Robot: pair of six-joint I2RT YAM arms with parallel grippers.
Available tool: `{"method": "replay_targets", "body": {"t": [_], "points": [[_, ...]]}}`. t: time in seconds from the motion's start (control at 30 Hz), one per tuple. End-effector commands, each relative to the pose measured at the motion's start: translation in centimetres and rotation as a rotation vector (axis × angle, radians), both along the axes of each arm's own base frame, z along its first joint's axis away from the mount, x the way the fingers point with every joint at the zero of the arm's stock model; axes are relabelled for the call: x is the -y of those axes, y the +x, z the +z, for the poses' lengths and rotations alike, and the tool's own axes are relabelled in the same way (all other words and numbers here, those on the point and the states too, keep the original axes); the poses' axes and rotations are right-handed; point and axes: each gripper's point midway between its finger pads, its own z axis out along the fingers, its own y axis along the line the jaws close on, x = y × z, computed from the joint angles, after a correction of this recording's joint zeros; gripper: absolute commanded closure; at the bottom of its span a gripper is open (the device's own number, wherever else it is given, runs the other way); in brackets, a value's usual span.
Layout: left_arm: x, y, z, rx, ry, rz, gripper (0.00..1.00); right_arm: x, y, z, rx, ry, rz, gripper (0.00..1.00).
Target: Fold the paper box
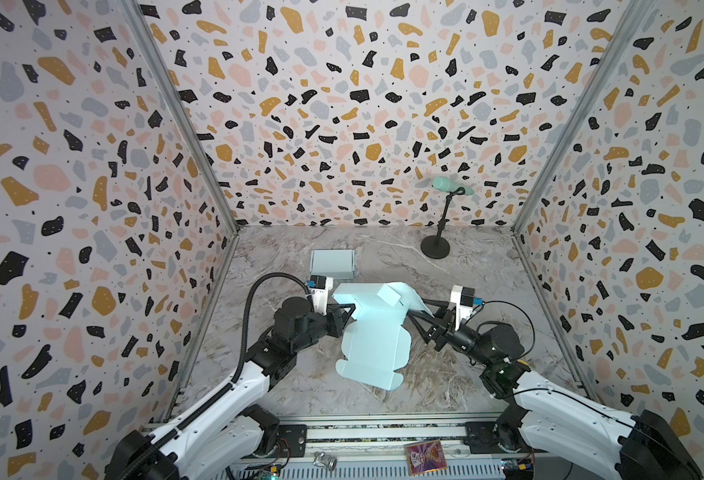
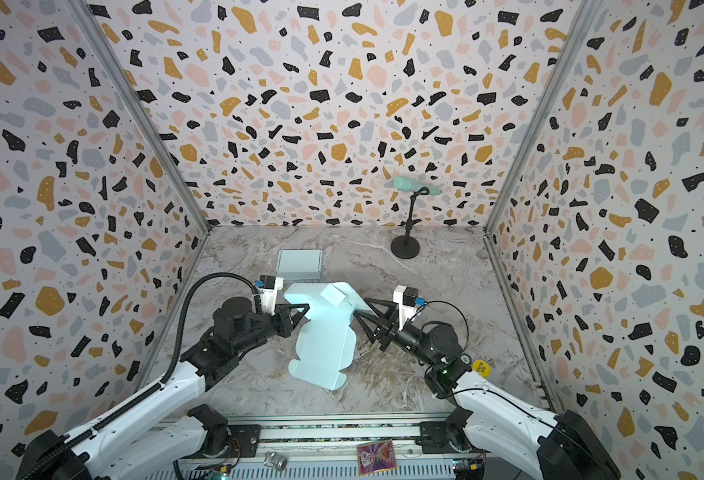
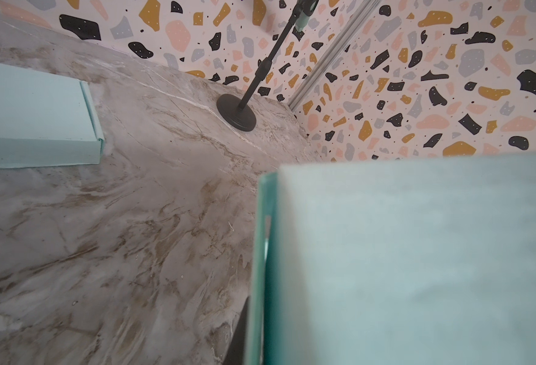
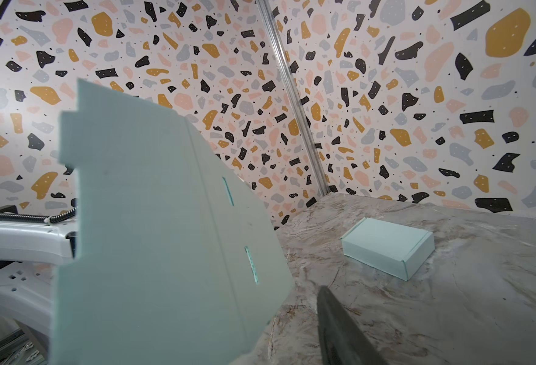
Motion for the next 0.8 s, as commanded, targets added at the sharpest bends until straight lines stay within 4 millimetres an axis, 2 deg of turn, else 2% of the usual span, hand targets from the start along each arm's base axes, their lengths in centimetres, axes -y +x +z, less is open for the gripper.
{"method": "replay_targets", "body": {"t": [0.0, 0.17, 0.3, 0.57, 0.77], "points": [[0.3, 0.0, 0.9, 0.047, -0.023, -0.02, 0.94, -0.8, 0.5, 2.0, 0.017, 0.017, 0.003, 0.47], [0.3, -0.1, 0.8, 0.046, -0.022, -0.019, 0.94, -1.7, 2.0, 0.3, -0.048, -0.049, -0.037, 0.51], [0.2, 0.0, 0.9, 0.052, -0.021, -0.016, 0.94, -1.8, 2.7, -0.8, -0.073, -0.107, -0.086, 0.51], [0.1, 0.1, 1.2, 0.067, -0.01, -0.01, 0.94, -1.9, 2.9, -2.1, -0.086, -0.189, -0.115, 0.52], [-0.2, 0.4, 0.5, 0.054, 0.022, 0.008, 0.94, -2.1, 2.1, -1.9, -0.057, -0.216, -0.097, 0.52]]}}
